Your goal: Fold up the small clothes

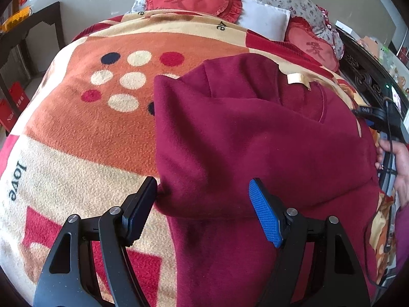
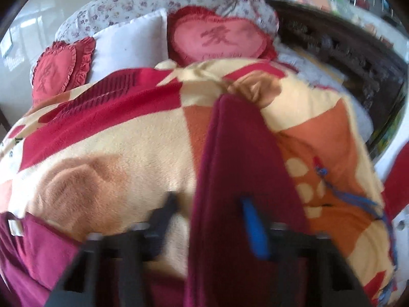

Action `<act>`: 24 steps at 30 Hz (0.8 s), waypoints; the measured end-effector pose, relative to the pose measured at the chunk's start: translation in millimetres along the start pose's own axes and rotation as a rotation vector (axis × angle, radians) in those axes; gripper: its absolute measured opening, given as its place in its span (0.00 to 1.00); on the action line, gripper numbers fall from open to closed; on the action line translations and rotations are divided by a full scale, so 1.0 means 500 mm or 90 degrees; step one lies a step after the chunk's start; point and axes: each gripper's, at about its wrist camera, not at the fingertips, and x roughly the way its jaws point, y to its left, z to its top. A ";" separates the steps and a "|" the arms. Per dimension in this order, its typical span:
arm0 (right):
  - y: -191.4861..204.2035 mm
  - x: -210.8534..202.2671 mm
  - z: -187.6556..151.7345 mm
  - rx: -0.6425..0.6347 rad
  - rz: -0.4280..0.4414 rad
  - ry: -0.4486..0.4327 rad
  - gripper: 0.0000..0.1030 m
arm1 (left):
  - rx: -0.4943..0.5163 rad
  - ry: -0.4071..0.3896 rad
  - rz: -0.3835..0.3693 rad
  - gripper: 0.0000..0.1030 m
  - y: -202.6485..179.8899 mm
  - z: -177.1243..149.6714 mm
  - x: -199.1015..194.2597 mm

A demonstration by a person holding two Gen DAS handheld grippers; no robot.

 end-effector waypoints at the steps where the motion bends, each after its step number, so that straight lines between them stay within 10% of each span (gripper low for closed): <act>1: -0.010 -0.011 -0.003 0.002 0.002 -0.011 0.14 | -0.003 -0.003 0.000 0.73 0.002 -0.001 -0.002; 8: -0.047 -0.108 -0.015 0.042 0.176 -0.033 0.06 | -0.004 -0.026 -0.003 0.73 -0.002 -0.004 -0.032; 16: 0.059 -0.343 -0.091 -0.124 0.447 -0.085 0.06 | -0.021 -0.067 -0.010 0.73 -0.005 0.005 -0.080; 24: 0.136 -0.335 -0.235 -0.208 0.469 -0.006 0.06 | -0.034 -0.070 -0.024 0.73 0.003 -0.008 -0.092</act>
